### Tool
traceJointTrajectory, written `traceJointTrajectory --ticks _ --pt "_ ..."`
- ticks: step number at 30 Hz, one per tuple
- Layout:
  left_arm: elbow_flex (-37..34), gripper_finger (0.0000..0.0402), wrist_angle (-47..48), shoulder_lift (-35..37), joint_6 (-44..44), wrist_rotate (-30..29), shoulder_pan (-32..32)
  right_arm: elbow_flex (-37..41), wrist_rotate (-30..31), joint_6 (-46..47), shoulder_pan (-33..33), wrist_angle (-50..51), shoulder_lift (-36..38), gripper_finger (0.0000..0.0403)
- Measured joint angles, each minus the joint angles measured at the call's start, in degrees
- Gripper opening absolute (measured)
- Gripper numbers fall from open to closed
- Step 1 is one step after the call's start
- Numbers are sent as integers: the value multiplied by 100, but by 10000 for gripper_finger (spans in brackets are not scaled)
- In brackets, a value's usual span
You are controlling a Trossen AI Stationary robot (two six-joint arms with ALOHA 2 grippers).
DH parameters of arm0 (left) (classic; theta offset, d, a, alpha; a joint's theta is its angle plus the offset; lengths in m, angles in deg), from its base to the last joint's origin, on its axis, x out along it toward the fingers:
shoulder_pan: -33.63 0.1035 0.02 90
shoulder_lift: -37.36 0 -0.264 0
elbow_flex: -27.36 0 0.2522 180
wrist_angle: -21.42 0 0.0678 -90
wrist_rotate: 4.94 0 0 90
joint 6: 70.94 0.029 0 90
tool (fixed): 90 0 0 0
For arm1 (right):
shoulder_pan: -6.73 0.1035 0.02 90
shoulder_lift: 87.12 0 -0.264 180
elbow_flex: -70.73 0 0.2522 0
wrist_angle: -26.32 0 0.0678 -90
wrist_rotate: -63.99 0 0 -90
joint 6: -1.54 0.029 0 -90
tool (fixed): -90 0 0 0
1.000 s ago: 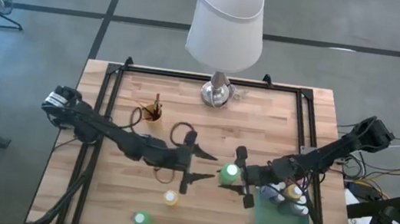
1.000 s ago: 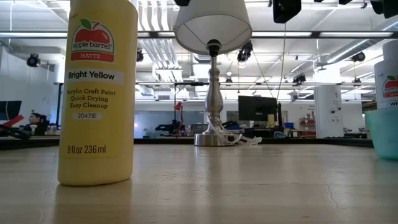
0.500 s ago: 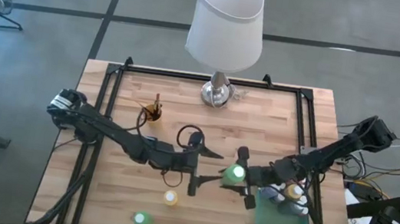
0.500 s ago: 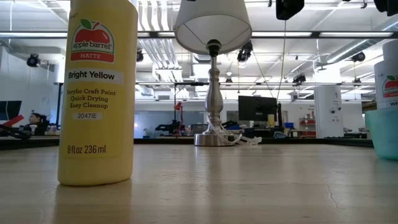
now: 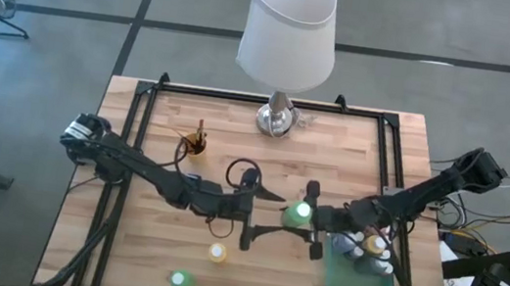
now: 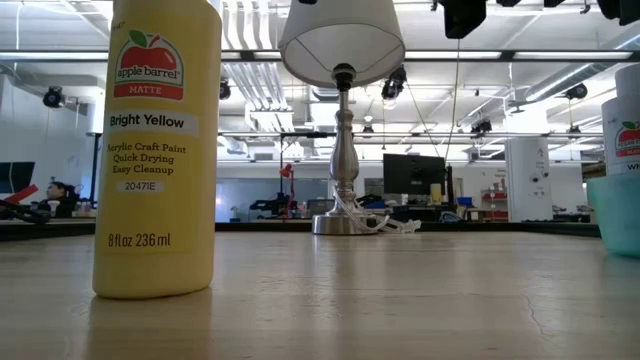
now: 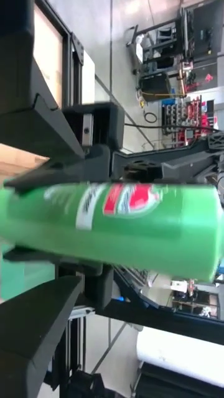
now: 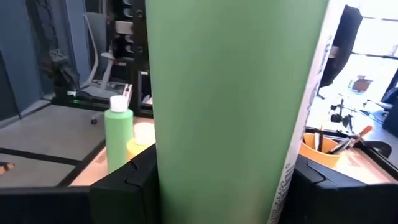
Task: Pick & Place Paint Supplies
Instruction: Put the green paint bottle into the green bin
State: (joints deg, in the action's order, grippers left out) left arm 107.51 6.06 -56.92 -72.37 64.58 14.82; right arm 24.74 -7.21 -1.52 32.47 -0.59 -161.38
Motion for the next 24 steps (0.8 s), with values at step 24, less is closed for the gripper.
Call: traceJointTrajectory --ticks 24 --pt "304 360 -773 -635 351 212 199 0 -67 5 13 -40 2 198"
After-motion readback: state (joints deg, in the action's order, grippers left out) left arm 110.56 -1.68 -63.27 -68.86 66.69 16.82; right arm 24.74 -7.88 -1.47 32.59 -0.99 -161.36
